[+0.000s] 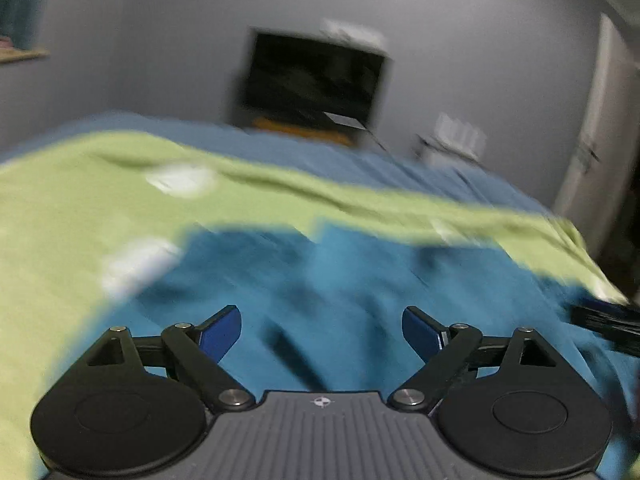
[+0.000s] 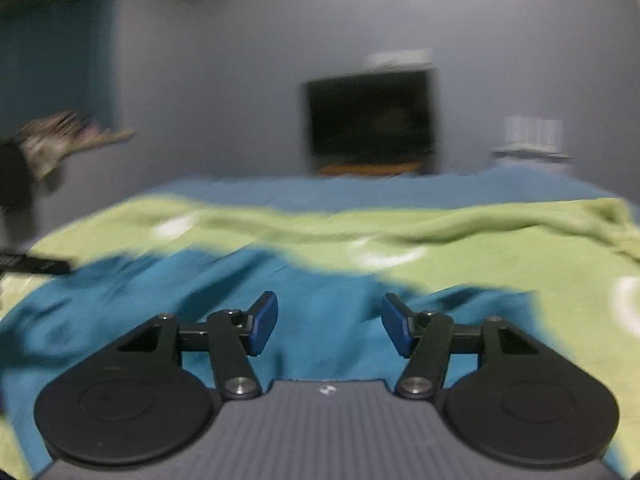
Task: Fold large clothes
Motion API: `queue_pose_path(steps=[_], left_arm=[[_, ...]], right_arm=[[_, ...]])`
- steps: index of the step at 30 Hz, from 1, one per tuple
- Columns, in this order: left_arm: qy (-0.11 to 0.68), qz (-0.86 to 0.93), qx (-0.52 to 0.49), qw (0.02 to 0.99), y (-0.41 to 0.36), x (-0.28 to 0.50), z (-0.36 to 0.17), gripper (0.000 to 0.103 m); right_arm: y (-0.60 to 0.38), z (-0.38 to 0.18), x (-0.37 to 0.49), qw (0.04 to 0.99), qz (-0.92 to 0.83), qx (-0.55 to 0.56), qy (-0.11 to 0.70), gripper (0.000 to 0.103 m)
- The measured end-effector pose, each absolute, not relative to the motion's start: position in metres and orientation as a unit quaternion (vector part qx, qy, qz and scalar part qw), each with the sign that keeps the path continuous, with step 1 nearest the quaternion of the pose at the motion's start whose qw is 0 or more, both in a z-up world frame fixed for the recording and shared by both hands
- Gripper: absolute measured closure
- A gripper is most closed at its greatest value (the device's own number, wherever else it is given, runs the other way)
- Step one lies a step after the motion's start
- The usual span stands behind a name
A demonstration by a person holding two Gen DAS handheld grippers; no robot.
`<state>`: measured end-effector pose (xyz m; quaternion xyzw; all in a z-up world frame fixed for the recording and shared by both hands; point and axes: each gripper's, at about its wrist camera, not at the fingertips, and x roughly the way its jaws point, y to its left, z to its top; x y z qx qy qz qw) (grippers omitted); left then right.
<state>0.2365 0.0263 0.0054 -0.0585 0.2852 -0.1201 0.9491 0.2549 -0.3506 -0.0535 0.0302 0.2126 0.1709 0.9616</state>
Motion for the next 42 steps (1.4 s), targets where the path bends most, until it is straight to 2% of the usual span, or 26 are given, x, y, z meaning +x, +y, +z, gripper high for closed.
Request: queue_pose_path(steps=[3,5,7,9,12,14,17,22,27,31,33,34,37,42], left_arm=[[0.333,-0.148,0.0,0.931,-0.012,0.226,-0.019,0.016],[0.378,-0.146,0.069,0.912,-0.033,0.221,-0.041,0.019],[0.365,-0.138,0.102,0.915,-0.04,0.211,-0.043,0.02],[0.362,-0.129,0.076,0.92,-0.039,0.203,-0.03,0.02],[0.338,-0.168,-0.016,0.926,-0.031,0.188,-0.011,0.017],[0.342,-0.194,-0.029,0.919,-0.037,0.177,-0.007,0.017],[0.359,-0.213,0.021,0.908,-0.061,0.156,-0.007,0.02],[0.421,-0.202,0.088,0.88,-0.079,0.145,-0.037,0.021],[0.412,-0.181,0.133,0.883,-0.088,0.136,-0.042,0.02],[0.403,-0.179,0.097,0.892,-0.077,0.122,-0.028,0.019],[0.395,-0.181,0.094,0.896,-0.077,0.117,-0.025,0.018],[0.391,-0.186,0.096,0.896,-0.079,0.112,-0.023,0.017],[0.376,-0.198,0.121,0.897,-0.087,0.103,-0.021,0.017],[0.364,-0.216,0.139,0.895,-0.095,0.095,-0.022,0.015]], right_arm=[[-0.328,-0.077,0.256,0.945,0.168,-0.012,0.281,0.045],[-0.329,-0.084,0.254,0.942,0.158,-0.014,0.295,0.045],[-0.34,-0.077,0.247,0.945,0.143,0.022,0.292,0.045],[-0.352,-0.064,0.233,0.95,0.127,0.072,0.277,0.045],[-0.36,-0.047,0.212,0.947,0.14,0.099,0.272,0.045],[-0.35,-0.038,0.198,0.941,0.167,0.072,0.286,0.045],[-0.325,-0.036,0.178,0.921,0.207,0.005,0.329,0.045],[-0.287,-0.069,0.18,0.881,0.203,-0.11,0.414,0.045],[-0.281,-0.073,0.178,0.884,0.189,-0.123,0.409,0.045],[-0.317,-0.041,0.158,0.926,0.13,-0.04,0.353,0.042],[-0.352,-0.019,0.146,0.942,0.077,0.048,0.324,0.03],[-0.369,-0.013,0.142,0.941,0.05,0.097,0.321,0.028],[-0.427,-0.008,0.122,0.909,-0.044,0.261,0.322,0.028],[-0.487,-0.035,0.082,0.826,-0.157,0.422,0.338,0.028]])
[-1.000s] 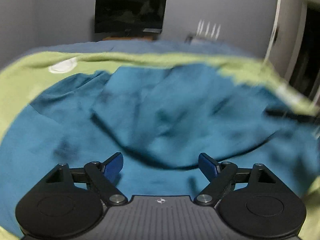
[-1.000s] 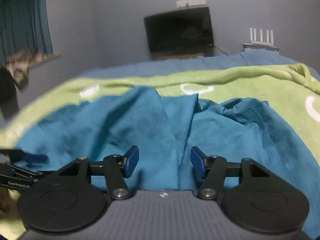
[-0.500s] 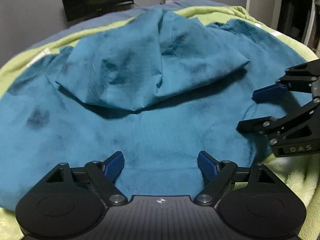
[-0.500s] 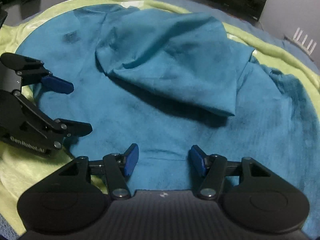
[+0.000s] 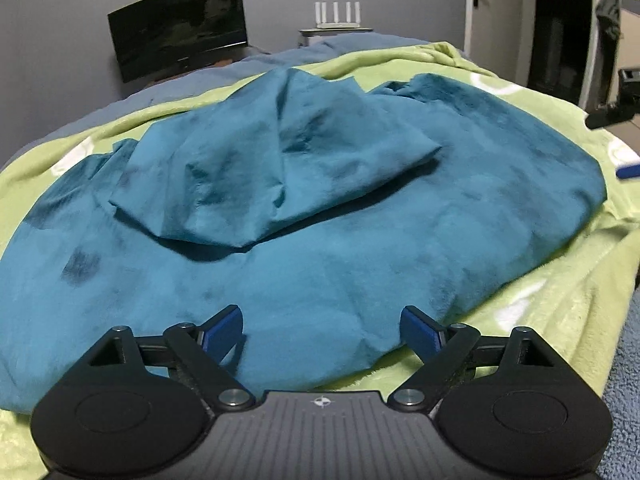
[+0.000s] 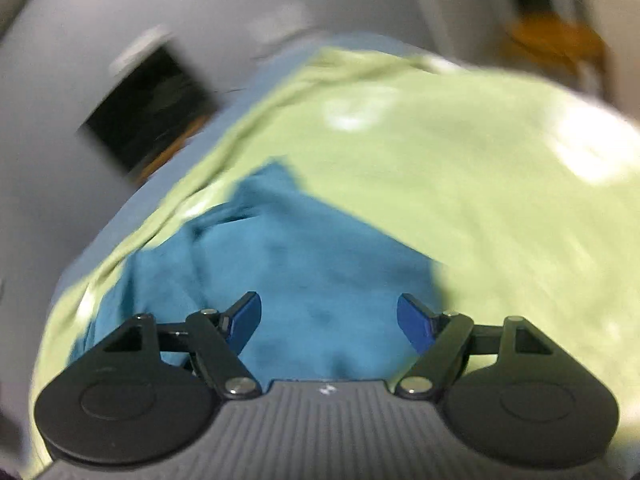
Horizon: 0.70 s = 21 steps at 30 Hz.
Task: Fold large clothes
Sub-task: 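Grasp the teal jacket's edge with the right tool and lift it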
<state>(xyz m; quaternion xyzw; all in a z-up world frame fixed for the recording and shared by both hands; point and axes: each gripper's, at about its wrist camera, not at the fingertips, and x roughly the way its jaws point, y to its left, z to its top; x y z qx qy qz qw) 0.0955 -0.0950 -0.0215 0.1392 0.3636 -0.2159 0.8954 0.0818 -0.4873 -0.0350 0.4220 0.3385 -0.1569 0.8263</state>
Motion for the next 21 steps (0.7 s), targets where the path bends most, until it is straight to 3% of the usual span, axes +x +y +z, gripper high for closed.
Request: queue_pose_path(steps=[4,14,17,18,21], left_arm=[[0.37,-0.217,0.133,0.893,-0.092,0.097,-0.026,0.015],[0.374,-0.217,0.11,0.895,-0.083,0.103,-0.027,0.015],[0.372,-0.216,0.103,0.897,-0.081,0.104,-0.027,0.015],[0.37,-0.214,0.099,0.899,-0.08,0.104,-0.027,0.015],[0.359,-0.199,0.082,0.908,-0.077,0.106,-0.024,0.015]], right_arm=[[-0.501,-0.067,0.08,0.761,-0.153,0.523,0.353,0.028],[-0.49,-0.113,0.111,0.723,-0.182,0.568,0.348,0.028],[-0.481,-0.108,0.105,0.743,-0.2,0.556,0.315,0.067],[-0.477,-0.101,0.1,0.763,-0.184,0.551,0.282,0.075],[-0.462,-0.085,0.084,0.803,-0.127,0.551,0.189,0.08]])
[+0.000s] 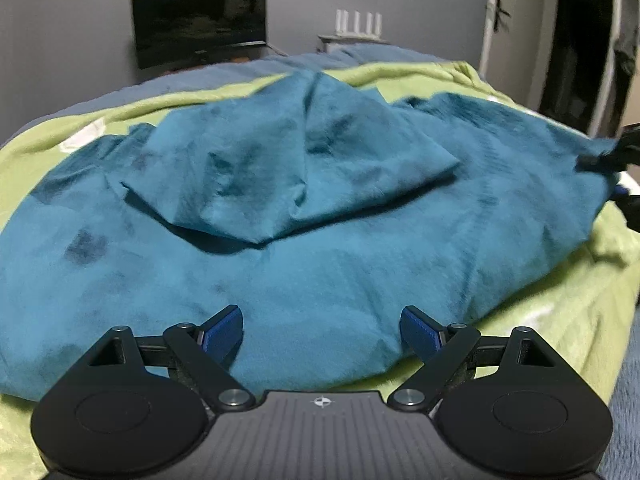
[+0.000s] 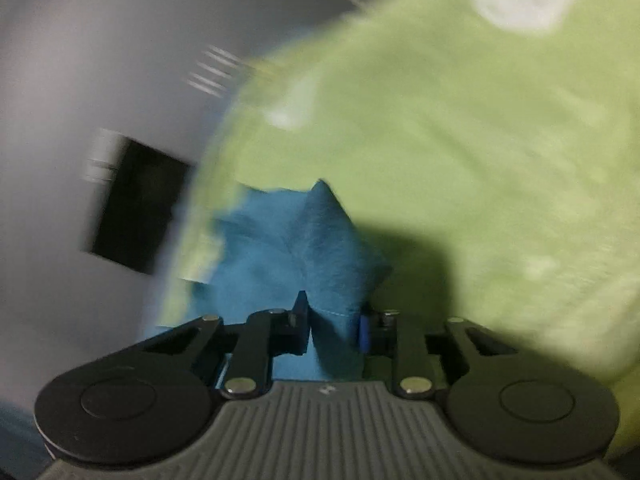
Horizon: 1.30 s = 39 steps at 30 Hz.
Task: Fold large clothes
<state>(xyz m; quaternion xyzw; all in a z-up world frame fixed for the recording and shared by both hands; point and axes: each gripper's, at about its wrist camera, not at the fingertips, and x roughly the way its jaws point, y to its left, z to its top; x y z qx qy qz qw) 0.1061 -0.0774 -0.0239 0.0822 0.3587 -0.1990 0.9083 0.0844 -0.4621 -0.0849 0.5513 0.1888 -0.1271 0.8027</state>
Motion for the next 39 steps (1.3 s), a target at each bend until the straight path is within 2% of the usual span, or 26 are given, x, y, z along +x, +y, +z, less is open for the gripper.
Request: queue_pose_path(steps=[6,10,16,19,20,23,26,32,36,39], left_arm=[[0.365,-0.194,0.095,0.905,-0.085,0.109,-0.031,0.011],[0.366,-0.193,0.093,0.906,-0.084,0.111,-0.031,0.009],[0.363,-0.19,0.093,0.907,-0.085,0.11,-0.029,0.009],[0.351,-0.181,0.081,0.915,-0.085,0.113,-0.024,0.01],[0.343,-0.179,0.073,0.919,-0.085,0.114,-0.021,0.01],[0.338,-0.18,0.058,0.922,-0.086,0.121,-0.019,0.01],[0.358,-0.194,0.072,0.91,-0.092,0.125,-0.032,0.012],[0.387,-0.201,0.094,0.895,-0.098,0.126,-0.055,0.012],[0.383,-0.199,0.144,0.891,-0.113,0.123,-0.066,0.01],[0.381,-0.205,0.134,0.892,-0.111,0.121,-0.061,0.01]], right_arm=[[-0.463,-0.109,0.1,0.768,-0.102,0.597,0.21,0.078],[-0.463,-0.115,0.117,0.769,-0.121,0.579,0.244,0.077],[-0.459,-0.119,0.124,0.758,-0.182,0.546,0.307,0.059],[-0.458,-0.121,0.13,0.761,-0.155,0.553,0.302,0.058],[-0.459,-0.121,0.131,0.763,-0.151,0.554,0.297,0.058],[-0.461,-0.121,0.127,0.769,-0.142,0.556,0.281,0.081],[-0.455,-0.107,0.116,0.791,-0.121,0.542,0.257,0.088],[-0.416,-0.059,0.11,0.886,-0.031,0.419,0.198,0.089],[-0.366,-0.025,0.107,0.945,0.056,0.28,0.16,0.089],[-0.341,-0.013,0.102,0.962,0.089,0.214,0.143,0.089]])
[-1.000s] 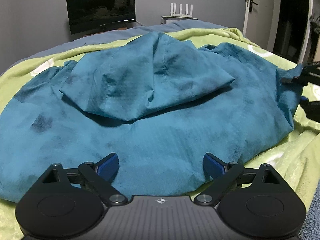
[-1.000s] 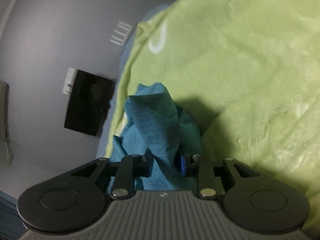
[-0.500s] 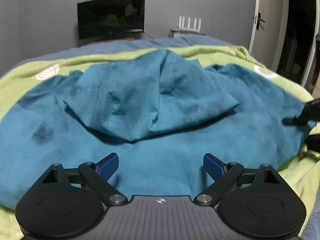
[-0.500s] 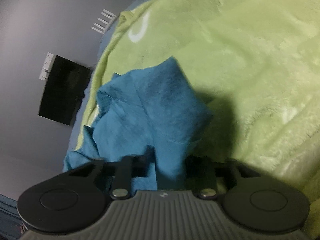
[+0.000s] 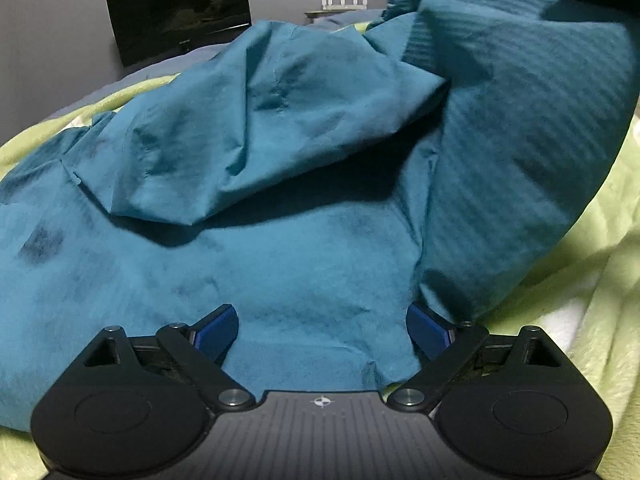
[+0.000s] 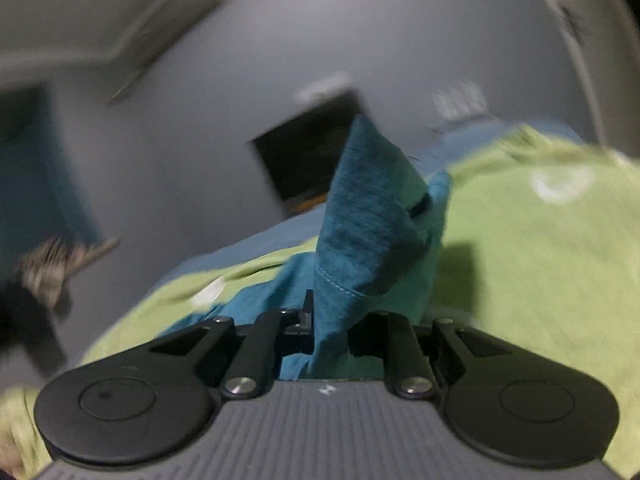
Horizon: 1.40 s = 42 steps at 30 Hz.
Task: Fold large clothes
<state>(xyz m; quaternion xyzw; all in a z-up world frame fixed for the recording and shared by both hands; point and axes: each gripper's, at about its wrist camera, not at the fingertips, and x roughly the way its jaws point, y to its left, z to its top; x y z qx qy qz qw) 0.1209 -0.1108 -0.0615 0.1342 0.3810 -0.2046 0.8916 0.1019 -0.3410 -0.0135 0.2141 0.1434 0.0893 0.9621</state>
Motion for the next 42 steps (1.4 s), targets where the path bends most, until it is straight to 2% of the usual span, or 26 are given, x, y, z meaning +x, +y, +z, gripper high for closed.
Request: queue_pose_path(steps=[3,6,9,11,12,13,14,15,17,22,25,29,34,37,39,42], left_arm=[[0.366,-0.22,0.102,0.898,-0.101,0.117,-0.044,0.025],[0.323,-0.182,0.082,0.925,-0.085,0.116,-0.026,0.021],[0.391,-0.159,0.094,0.901,-0.084,0.131,-0.046,0.025],[0.396,-0.163,0.155,0.89,-0.1,0.129,-0.058,0.027],[0.386,-0.17,0.172,0.89,-0.106,0.127,-0.056,0.03],[0.379,-0.185,0.174,0.89,-0.109,0.125,-0.052,0.041],[0.372,-0.197,0.167,0.891,-0.11,0.124,-0.048,0.045],[0.363,-0.199,0.157,0.896,-0.11,0.125,-0.044,0.044],[0.328,-0.186,0.13,0.917,-0.106,0.129,-0.028,0.032],[0.27,-0.135,0.045,0.952,-0.094,0.16,0.0,0.02],[0.307,-0.109,0.039,0.945,-0.091,0.18,-0.012,0.019],[0.374,-0.111,0.06,0.919,-0.1,0.19,-0.053,0.02],[0.366,-0.119,0.062,0.921,-0.1,0.191,-0.059,0.02],[0.366,-0.145,-0.009,0.919,-0.069,0.185,-0.039,0.03],[0.357,-0.137,-0.064,0.922,-0.04,0.179,-0.018,0.027],[0.316,-0.135,-0.181,0.921,0.015,0.159,0.026,0.016]], right_arm=[[-0.338,-0.01,0.101,0.966,0.088,0.202,0.138,0.089],[-0.341,-0.01,0.098,0.963,0.078,0.214,0.142,0.089],[-0.34,-0.009,0.102,0.962,0.073,0.22,0.144,0.089],[-0.338,-0.01,0.099,0.962,0.072,0.22,0.145,0.089],[-0.337,-0.011,0.1,0.962,0.07,0.219,0.147,0.089],[-0.338,-0.011,0.101,0.962,0.068,0.219,0.147,0.089],[-0.336,-0.015,0.106,0.961,0.064,0.223,0.148,0.089],[-0.336,-0.015,0.107,0.96,0.061,0.228,0.149,0.089],[-0.338,-0.016,0.108,0.958,0.051,0.239,0.152,0.089],[-0.338,-0.02,0.116,0.956,0.043,0.248,0.153,0.089],[-0.331,-0.019,0.117,0.959,0.048,0.238,0.149,0.089],[-0.318,-0.015,0.114,0.968,0.071,0.196,0.142,0.089],[-0.279,-0.002,0.112,0.978,0.121,0.117,0.127,0.089],[-0.245,0.005,0.114,0.979,0.157,0.056,0.117,0.089],[-0.224,0.007,0.115,0.977,0.178,0.022,0.114,0.089],[-0.192,0.005,0.119,0.971,0.208,-0.022,0.114,0.089]])
